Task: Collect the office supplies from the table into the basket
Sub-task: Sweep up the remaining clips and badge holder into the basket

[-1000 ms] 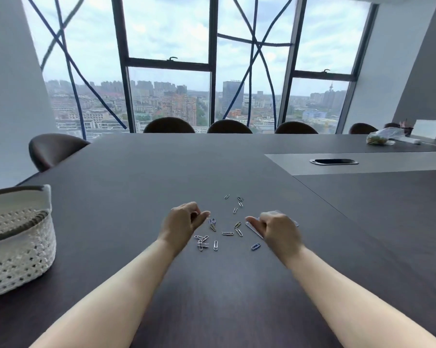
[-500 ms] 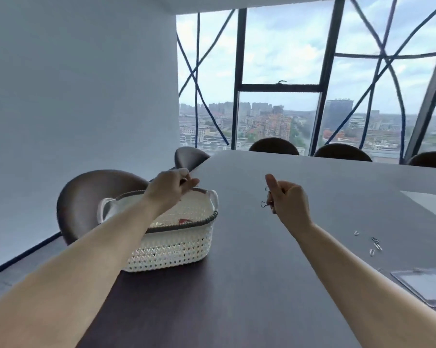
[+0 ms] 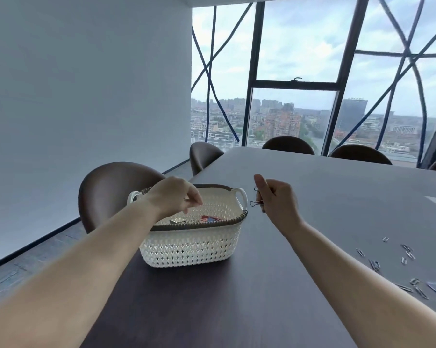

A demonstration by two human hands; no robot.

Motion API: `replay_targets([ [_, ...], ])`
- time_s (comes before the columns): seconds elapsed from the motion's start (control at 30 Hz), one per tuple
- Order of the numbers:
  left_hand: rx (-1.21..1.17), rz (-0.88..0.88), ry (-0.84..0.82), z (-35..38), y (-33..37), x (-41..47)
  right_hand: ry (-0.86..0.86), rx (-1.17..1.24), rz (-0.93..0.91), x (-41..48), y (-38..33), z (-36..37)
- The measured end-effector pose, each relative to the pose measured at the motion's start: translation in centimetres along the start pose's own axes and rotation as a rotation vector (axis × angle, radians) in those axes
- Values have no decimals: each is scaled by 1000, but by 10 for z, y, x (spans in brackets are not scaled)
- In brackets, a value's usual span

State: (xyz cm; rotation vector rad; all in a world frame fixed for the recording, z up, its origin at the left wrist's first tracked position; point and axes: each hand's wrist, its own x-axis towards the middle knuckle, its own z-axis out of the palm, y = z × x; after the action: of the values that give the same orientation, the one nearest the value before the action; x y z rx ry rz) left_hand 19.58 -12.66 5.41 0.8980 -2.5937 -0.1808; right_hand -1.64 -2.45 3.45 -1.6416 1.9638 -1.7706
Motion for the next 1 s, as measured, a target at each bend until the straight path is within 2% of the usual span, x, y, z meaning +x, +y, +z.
replay_targets([
  [0.2,246,-11,228,-5,0,-17,-50,21,-164,16,-29,44],
  [0.27,241,-24,287,-6,-2,-26,-145,-9,-166,23,-37,64],
  [0.4,197,-62,327,-10,-8,-44,-441,-326,-101,20,-37,80],
  [0.47,191,-72,329,-11,-11,-49,-479,-383,-134,14,-36,77],
  [0.67,152,-92,317,-5,3,-41,-399,-393,-271,4,-32,47],
  [0.8,170,47,399,11,31,-26,-243,-444,-342,-10,-14,-6],
  [0.9,171,246,492,37,71,-6,-178,-535,-263,-29,21,-63],
  [1.0,183,416,431,83,123,17,-136,-662,-89,-58,65,-131],
])
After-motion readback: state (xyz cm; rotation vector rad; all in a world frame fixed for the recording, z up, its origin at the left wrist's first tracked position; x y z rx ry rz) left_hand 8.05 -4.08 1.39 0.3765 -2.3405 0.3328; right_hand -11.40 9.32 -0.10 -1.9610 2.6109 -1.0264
